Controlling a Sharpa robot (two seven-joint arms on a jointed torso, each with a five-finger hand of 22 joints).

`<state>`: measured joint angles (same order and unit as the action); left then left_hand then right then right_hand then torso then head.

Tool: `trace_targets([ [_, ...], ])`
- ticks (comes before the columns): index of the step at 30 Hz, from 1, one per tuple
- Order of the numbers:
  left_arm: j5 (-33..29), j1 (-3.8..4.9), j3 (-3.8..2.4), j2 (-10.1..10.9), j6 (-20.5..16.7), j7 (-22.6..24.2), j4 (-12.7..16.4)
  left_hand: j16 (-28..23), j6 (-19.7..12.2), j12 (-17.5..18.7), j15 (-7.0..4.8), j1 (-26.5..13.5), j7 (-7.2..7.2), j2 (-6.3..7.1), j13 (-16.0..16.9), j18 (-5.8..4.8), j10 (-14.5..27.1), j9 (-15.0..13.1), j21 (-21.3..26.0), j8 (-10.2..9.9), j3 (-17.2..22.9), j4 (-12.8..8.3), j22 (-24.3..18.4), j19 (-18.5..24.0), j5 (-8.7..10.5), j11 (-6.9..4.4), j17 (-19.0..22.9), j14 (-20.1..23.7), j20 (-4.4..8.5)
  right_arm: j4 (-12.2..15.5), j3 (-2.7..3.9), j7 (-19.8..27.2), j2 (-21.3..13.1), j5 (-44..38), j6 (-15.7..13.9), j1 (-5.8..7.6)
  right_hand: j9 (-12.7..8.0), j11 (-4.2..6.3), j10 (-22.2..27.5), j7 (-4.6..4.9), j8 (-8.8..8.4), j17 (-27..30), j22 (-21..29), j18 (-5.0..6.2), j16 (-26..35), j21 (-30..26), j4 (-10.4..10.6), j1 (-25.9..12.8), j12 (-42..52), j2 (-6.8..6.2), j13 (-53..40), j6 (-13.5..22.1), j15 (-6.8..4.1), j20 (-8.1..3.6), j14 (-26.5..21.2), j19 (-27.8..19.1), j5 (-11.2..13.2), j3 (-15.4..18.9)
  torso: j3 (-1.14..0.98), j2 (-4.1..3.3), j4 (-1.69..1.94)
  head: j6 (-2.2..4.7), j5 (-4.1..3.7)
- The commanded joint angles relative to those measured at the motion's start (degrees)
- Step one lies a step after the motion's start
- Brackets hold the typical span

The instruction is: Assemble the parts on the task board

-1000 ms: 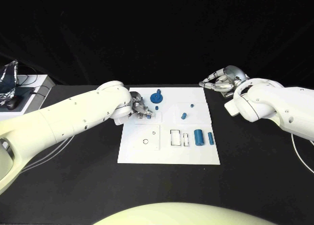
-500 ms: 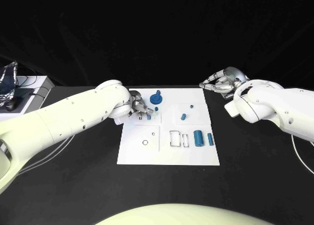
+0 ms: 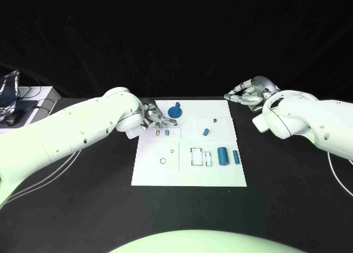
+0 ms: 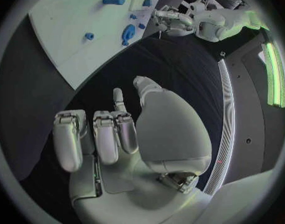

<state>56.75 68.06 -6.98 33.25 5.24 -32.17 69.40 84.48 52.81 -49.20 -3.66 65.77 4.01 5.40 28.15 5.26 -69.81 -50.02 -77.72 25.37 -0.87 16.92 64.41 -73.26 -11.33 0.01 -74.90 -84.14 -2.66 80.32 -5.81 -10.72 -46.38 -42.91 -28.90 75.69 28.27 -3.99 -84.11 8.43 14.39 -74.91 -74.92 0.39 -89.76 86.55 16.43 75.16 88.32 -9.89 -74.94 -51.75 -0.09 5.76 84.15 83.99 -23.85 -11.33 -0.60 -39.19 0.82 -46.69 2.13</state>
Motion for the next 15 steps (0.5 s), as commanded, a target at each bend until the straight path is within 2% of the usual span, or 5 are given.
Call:
trace_targets([
  [1,-1.25,-0.06,-0.07,0.28,0.26,1.0,0.59,-0.12,0.18,-0.38,0.41,1.3,0.27,-0.1,0.09,0.28,0.46,0.41,0.16,-0.45,-0.06,-0.14,0.12,0.09,-0.4,0.06,-1.89,-2.0,-0.46,0.12,0.01,0.58,-0.1,-0.5,0.47,-0.11,0.18,0.18,-3.86,0.02,0.12,-13.31,-12.97,0.5,0.36,-0.18,0.03,-0.76,-0.31,-0.02,-13.22,0.55,-0.25,-0.19,5.42,4.42,-0.2,-0.23,-0.02,-0.03,-0.03,0.04,0.13],
  [6,-0.6,-0.44,-0.07,0.83,0.43,0.89,1.26,-0.07,0.21,-0.55,0.52,4.1,0.43,-0.37,0.0,0.34,1.13,1.43,0.35,-1.28,1.38,-0.14,-0.11,0.25,-0.81,0.18,-1.76,-1.93,-0.59,0.25,0.0,0.55,-0.25,-0.5,0.49,-0.24,0.18,0.18,-3.86,0.02,0.12,-13.31,-12.97,0.5,0.36,-0.18,0.03,-0.76,-0.31,-0.02,-13.22,0.55,-0.25,-0.19,5.42,4.42,-0.2,-0.23,-0.04,0.01,-0.02,0.22,0.12],
  [9,-0.37,-0.94,-0.07,1.15,0.05,0.94,1.73,-0.06,0.32,-0.62,0.52,7.24,0.45,-0.93,-0.22,0.38,1.72,2.48,0.49,-2.1,4.41,-0.22,-0.22,0.36,-0.9,0.17,-1.61,-1.84,-0.66,0.36,0.0,0.56,-0.34,-0.5,0.47,-0.31,0.18,0.18,-3.86,0.02,0.12,-13.31,-12.97,0.5,0.36,-0.18,0.03,-0.76,-0.31,-0.02,-13.22,0.55,-0.25,-0.19,5.42,4.42,-0.2,-0.23,-0.04,0.0,-0.03,0.21,0.07],
  [11,-0.38,-1.33,-0.07,1.27,-0.52,1.11,1.95,0.05,0.53,-0.48,0.35,10.79,0.34,-0.89,-0.51,0.38,2.15,3.33,0.5,-2.72,8.23,-0.23,-0.15,0.31,-0.82,-0.01,-1.69,-1.86,-0.57,0.4,0.0,0.57,-0.38,-0.5,0.45,-0.34,0.18,0.18,-3.86,0.02,0.12,-13.31,-12.97,0.5,0.36,-0.18,0.03,-0.76,-0.31,-0.02,-13.22,0.55,-0.25,-0.19,5.42,4.42,-0.2,-0.23,-0.02,-0.03,-0.02,0.3,0.03],
  [15,-0.52,-1.87,-0.07,1.4,-1.72,1.48,2.22,0.21,1.42,-0.19,0.2,15.02,0.24,0.83,-1.39,0.33,2.05,4.64,0.47,-3.25,18.81,-0.29,0.14,0.11,-0.46,-0.18,-1.76,-1.93,-0.32,0.42,0.0,0.56,-0.43,-0.5,0.44,-0.39,0.24,0.18,-3.87,0.02,0.13,-13.27,-12.96,0.51,0.37,-0.2,0.02,-0.75,-0.3,-0.01,-13.22,0.6,-0.25,-0.19,5.41,4.41,-0.23,-0.29,0.01,-0.05,-0.07,0.4,0.09],
])
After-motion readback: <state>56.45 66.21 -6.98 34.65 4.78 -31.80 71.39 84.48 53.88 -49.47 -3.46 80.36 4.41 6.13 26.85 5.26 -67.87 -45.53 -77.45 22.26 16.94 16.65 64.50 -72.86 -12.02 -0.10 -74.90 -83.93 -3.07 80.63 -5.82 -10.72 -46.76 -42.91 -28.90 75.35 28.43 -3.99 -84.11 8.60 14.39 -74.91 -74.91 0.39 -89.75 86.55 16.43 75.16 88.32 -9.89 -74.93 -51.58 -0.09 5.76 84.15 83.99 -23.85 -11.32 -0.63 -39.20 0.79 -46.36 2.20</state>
